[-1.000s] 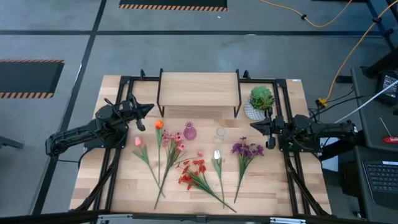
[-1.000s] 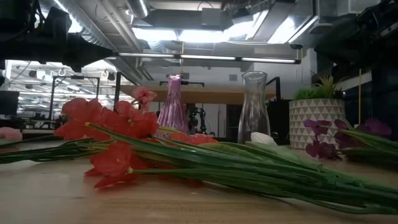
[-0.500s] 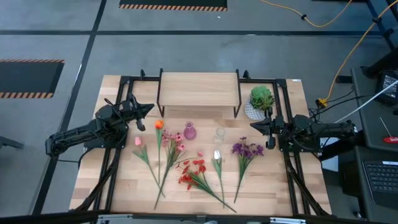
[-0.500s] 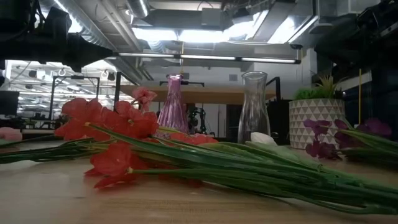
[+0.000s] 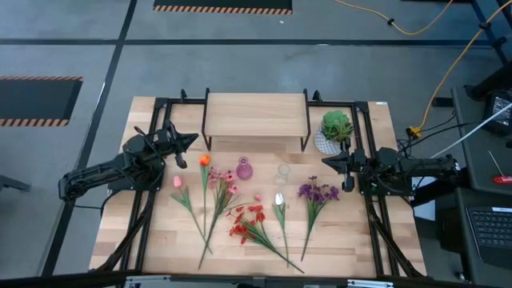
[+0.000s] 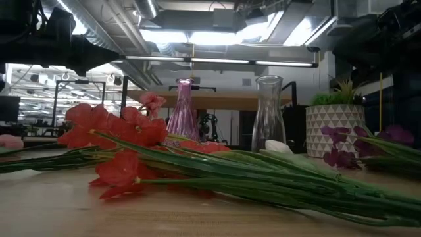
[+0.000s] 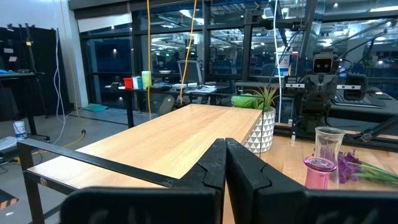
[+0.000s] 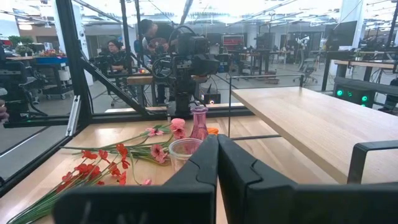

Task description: Pick and place flowers into a vace then onto a shelf

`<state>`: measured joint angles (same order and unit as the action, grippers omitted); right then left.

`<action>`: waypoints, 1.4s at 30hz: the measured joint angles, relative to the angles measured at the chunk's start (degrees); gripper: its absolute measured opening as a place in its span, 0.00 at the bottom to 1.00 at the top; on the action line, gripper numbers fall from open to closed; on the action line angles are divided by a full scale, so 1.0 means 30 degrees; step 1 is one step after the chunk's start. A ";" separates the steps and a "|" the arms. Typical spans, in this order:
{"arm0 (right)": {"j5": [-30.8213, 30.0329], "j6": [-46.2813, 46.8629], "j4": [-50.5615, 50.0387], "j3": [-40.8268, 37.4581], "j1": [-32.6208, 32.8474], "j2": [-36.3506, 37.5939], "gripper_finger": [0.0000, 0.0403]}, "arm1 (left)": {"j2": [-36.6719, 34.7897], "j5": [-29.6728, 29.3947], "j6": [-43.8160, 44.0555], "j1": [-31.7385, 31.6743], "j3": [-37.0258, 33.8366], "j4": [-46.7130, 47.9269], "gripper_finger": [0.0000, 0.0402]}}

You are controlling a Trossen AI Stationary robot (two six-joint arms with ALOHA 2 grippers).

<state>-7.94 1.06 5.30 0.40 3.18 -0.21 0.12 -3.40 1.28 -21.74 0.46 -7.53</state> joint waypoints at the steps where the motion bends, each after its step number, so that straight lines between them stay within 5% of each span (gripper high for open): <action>1: 0.0000 -0.0007 0.0019 0.0000 0.0000 0.0000 0.02 | 0.0002 0.0000 -0.0007 0.0000 0.0005 0.0000 0.01; 16: -0.0350 0.0053 0.0155 0.0000 -0.0007 0.0000 0.02 | 0.0000 0.0167 -0.1152 0.0000 0.0005 0.0022 0.01; 25: -0.0342 0.1076 0.0007 0.0000 0.0000 -0.0007 0.02 | 0.0007 0.4974 -0.0419 0.0000 0.0034 0.0486 0.01; 42: -0.0651 0.1603 -0.1345 0.1736 0.0000 -0.1174 0.01 | 0.1806 0.2761 0.0695 0.0000 0.1351 0.0761 0.01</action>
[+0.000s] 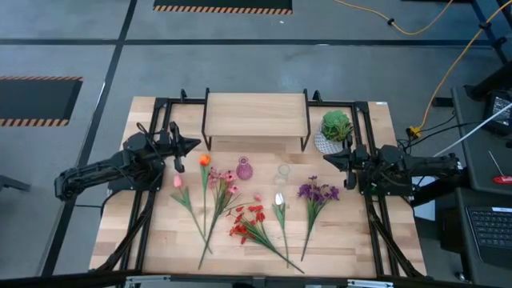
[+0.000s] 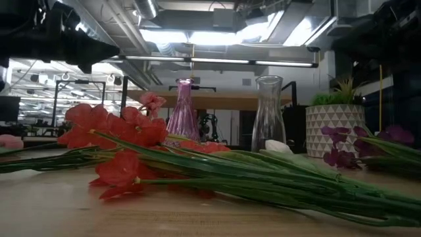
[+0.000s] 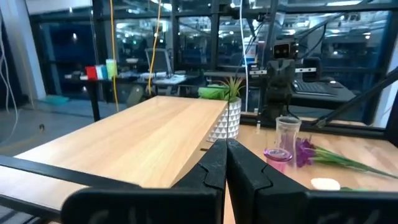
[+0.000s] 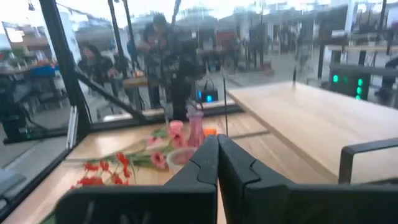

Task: Pick and place flowers into a vace then onto a shelf
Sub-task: Put the purple flowers into the transparent vase

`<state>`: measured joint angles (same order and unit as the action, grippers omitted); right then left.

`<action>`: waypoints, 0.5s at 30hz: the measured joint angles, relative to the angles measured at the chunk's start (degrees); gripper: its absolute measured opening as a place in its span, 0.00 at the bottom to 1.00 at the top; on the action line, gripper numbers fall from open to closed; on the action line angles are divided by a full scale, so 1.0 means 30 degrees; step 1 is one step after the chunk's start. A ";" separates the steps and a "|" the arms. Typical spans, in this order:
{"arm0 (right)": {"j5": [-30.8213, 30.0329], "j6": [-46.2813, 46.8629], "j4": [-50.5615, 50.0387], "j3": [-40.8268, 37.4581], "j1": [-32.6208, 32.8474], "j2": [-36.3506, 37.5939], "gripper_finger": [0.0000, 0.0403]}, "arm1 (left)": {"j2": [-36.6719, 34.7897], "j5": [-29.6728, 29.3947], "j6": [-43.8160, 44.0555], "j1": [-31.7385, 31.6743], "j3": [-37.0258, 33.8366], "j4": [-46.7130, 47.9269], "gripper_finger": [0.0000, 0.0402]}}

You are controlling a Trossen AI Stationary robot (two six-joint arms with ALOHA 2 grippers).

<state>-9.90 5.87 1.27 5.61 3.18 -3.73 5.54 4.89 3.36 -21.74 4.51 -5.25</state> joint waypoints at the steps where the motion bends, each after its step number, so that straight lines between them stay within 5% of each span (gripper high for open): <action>1: -0.0166 0.0072 -0.0312 0.0240 0.0000 -0.0362 0.01 | 0.0401 -0.0007 0.0132 0.0000 0.0296 0.0158 0.01; 10: -0.2144 0.0525 -0.0688 0.2009 0.0000 -0.3600 0.01 | 0.5537 -0.0802 -0.1029 0.0000 0.2806 0.0426 0.01; 15: -0.1319 0.0007 -0.1103 0.3207 0.0015 -0.4954 0.01 | 0.7790 0.0702 -0.0605 0.0005 0.3940 0.0359 0.01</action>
<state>-13.85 5.89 -2.04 15.23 3.22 -18.59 28.91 6.99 1.55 -21.72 16.33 -4.17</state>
